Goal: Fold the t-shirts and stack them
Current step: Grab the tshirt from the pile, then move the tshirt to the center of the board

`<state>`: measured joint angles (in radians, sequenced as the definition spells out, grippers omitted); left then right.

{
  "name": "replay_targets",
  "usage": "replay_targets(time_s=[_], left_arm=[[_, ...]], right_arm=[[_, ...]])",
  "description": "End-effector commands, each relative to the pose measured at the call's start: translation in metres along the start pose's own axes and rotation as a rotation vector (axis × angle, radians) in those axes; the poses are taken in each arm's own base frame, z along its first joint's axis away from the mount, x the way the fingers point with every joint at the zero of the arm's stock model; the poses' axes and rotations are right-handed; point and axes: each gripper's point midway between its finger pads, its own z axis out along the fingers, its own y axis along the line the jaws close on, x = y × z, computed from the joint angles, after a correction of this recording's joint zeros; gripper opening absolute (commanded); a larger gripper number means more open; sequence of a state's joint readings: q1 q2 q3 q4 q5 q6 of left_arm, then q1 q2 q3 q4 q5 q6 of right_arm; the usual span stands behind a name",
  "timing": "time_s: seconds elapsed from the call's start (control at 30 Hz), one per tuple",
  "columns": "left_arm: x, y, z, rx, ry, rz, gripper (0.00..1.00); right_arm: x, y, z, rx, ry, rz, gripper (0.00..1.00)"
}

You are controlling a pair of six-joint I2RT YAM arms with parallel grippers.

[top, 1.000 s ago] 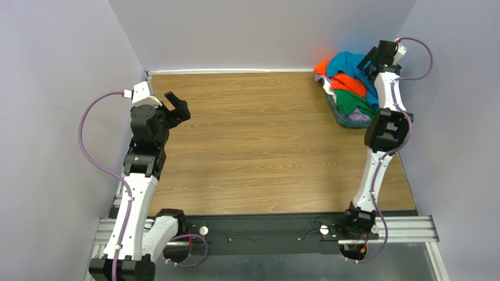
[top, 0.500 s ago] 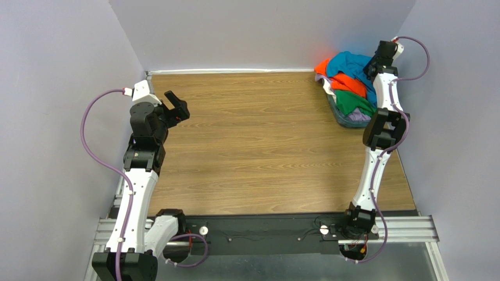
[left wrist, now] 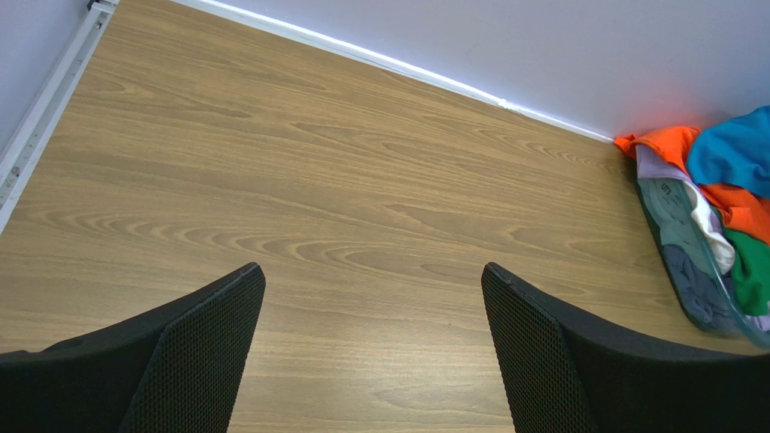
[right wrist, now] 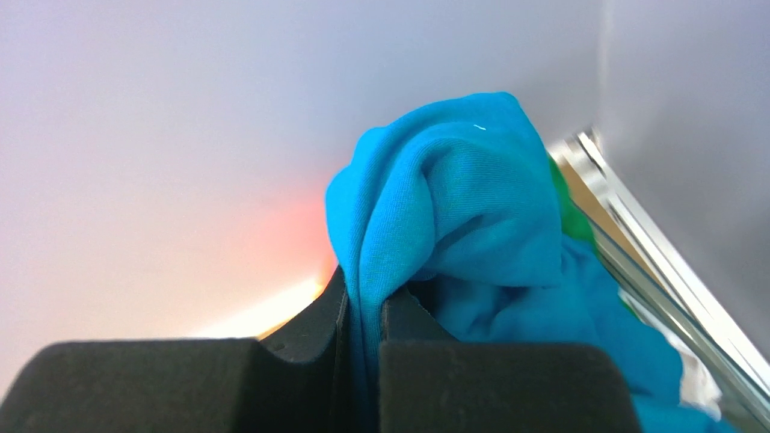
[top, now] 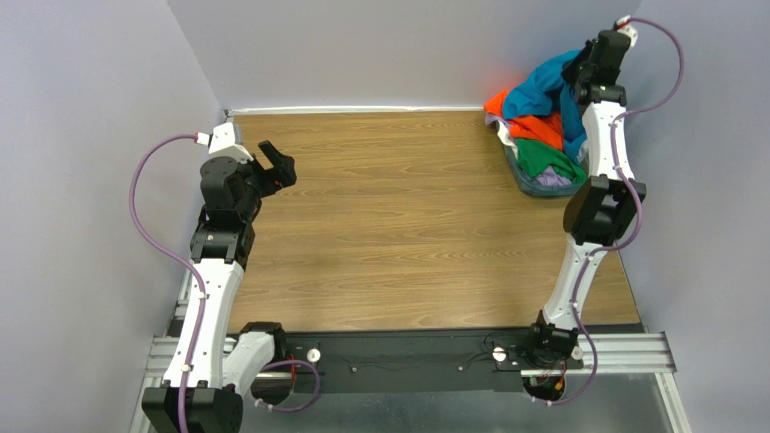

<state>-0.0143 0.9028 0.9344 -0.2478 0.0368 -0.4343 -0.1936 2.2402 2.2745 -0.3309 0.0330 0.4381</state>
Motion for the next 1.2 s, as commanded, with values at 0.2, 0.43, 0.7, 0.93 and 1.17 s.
replay_targets(time_s=[0.2, 0.43, 0.7, 0.93, 1.17], left_arm=[[-0.005, -0.007, -0.006, 0.042, -0.024, 0.014, 0.97], [-0.013, -0.013, -0.015, 0.066, -0.054, 0.011, 0.97], [-0.023, -0.013, -0.028, 0.057, -0.094, 0.002, 0.97], [-0.012, -0.004, -0.044, 0.008, -0.063, -0.019, 0.97], [-0.009, -0.013, -0.065, 0.061, -0.083, -0.065, 0.97]], right_arm=[[-0.133, 0.120, -0.124, -0.349, -0.280, -0.075, 0.01], [-0.150, 0.221, -0.249, -0.563, -0.390, -0.195, 0.01], [-0.130, 0.266, -0.324, -0.741, -0.350, -0.153, 0.01], [-0.062, 0.284, -0.374, -0.875, -0.179, -0.138, 0.01], [0.031, 0.271, -0.397, -0.910, 0.046, -0.123, 0.01]])
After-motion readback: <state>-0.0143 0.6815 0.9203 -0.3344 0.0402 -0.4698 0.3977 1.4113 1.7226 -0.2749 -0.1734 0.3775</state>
